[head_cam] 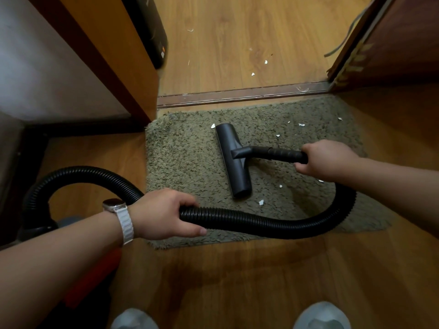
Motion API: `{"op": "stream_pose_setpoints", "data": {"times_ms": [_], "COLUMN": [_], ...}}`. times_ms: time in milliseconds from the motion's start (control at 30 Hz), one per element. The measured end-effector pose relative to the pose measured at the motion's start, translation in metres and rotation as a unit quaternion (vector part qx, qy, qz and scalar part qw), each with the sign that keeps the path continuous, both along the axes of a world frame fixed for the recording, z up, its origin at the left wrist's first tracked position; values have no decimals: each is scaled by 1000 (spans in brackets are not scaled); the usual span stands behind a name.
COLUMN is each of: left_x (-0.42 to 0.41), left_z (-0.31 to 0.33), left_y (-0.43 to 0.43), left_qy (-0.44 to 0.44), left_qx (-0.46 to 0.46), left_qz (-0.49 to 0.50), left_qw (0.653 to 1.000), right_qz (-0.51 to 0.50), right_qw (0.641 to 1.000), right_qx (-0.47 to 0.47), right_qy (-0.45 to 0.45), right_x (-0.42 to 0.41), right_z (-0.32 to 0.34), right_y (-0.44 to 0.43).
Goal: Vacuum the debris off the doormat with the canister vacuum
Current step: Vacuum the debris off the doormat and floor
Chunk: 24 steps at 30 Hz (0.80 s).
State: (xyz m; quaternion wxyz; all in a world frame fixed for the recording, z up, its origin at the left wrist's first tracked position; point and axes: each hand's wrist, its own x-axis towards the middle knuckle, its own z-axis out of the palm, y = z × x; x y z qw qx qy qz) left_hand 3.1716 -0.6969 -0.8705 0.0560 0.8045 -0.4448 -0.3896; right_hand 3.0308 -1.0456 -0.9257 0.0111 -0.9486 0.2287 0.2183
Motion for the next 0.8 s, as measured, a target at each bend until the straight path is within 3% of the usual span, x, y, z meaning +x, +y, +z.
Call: {"op": "stream_pose_setpoints", "data": {"times_ms": [200,500,800], "left_x": [0,1,2], "left_z": [-1,0,7], "left_y": [0,-3,-10], "left_qy": [1,13,25], "left_qx": [1,-26,-42], "left_qz": [0,17,57], "left_qw": [1000,999,997], "right_qz": [22,-72,-124], "right_qw": [1000,995,990], "right_qx": [-4,70,50], "right_qy": [-19,-24,-43], "right_x": [-3,-11,-4], "right_z": [-10,-16,-16], "right_y": [-6,-20,-38]}}
